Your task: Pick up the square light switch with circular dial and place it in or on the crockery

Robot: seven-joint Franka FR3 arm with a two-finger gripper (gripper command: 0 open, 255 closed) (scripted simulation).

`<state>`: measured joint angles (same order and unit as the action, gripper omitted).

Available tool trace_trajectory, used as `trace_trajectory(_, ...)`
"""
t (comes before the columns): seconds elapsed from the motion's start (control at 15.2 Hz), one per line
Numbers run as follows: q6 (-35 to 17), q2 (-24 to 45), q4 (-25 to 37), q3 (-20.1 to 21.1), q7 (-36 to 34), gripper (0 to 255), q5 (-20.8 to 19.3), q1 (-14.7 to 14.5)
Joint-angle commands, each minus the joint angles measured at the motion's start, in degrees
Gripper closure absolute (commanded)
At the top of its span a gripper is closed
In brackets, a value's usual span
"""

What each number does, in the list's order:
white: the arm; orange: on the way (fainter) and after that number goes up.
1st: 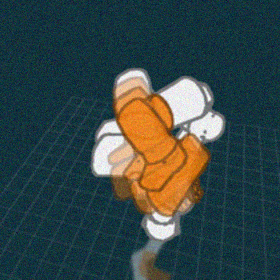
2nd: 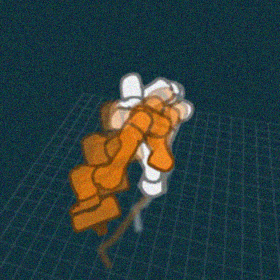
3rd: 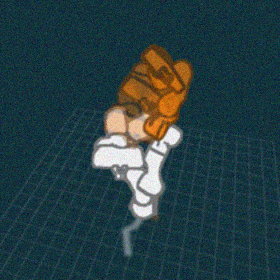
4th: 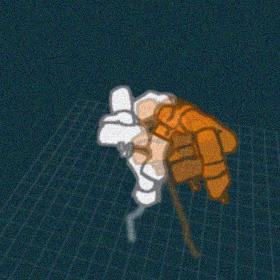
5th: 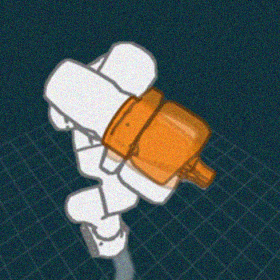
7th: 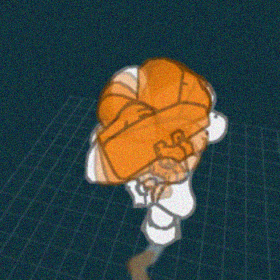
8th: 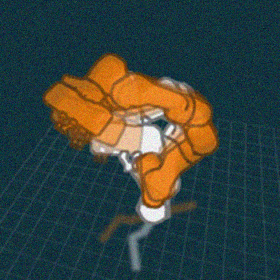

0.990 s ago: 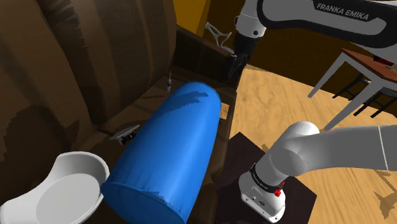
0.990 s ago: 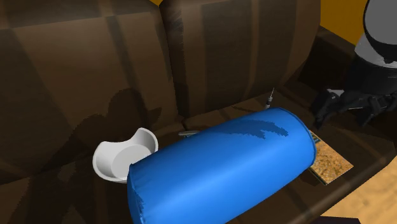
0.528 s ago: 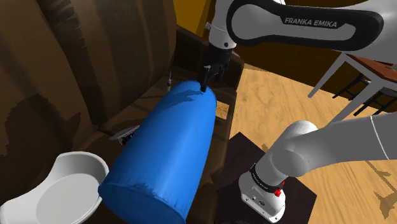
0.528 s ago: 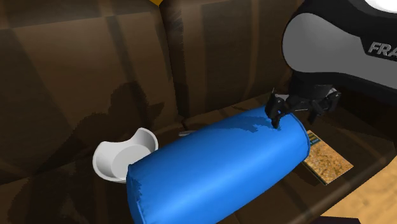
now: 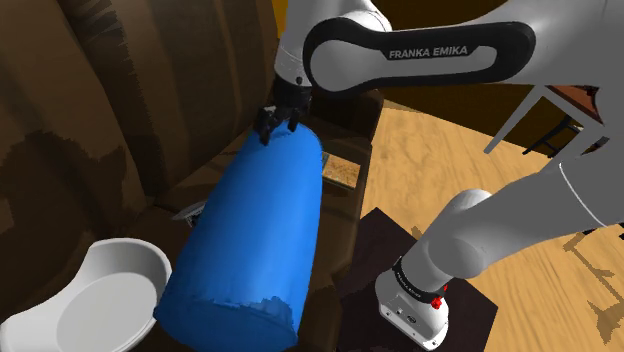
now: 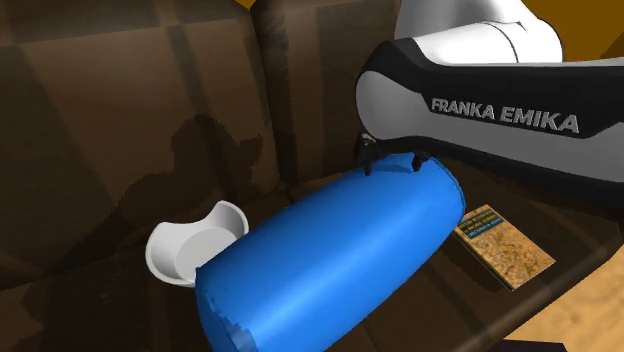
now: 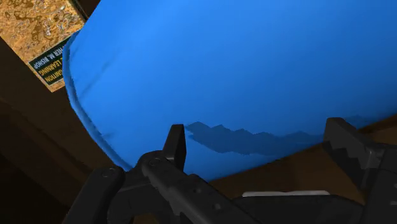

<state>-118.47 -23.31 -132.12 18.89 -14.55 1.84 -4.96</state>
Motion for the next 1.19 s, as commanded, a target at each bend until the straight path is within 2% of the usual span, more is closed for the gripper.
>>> trace_trajectory(0.0, 6.87, 4.68, 1.26, 2.39, -2.69, 0, -0.63, -0.25)
trace_trajectory(0.33, 2.78, 14.98, 6.53, 5.64, -9.72, 0, -4.50, -2.08)
trace_trajectory(0.4, -13.40, 12.61, 7.91, 4.83, -8.20, 0, -8.50, -1.41)
trace_trajectory(0.46, -13.40, 12.61, 7.91, 4.85, -8.19, 0, -8.49, -1.39)
trace_trajectory(0.53, -15.86, 12.02, 5.64, 6.02, -11.51, 0, -10.16, -1.47)
trace_trajectory(0.73, -22.45, 11.48, 0.13, 10.56, -23.21, 0, -16.97, -0.66)
trace_trajectory(0.86, -25.93, 12.10, -2.35, 15.02, -32.62, 0, -23.21, 1.42)
trace_trajectory(0.92, -27.30, 12.68, -3.21, 18.06, -37.78, 0, -26.83, 3.33)
trace_trajectory(0.99, -28.44, 13.33, -3.81, 22.39, -43.09, 0, -30.56, 6.57)
trace_trajectory(1.12, -28.92, 16.11, -3.98, 28.52, -55.80, 0, -40.90, 10.39)
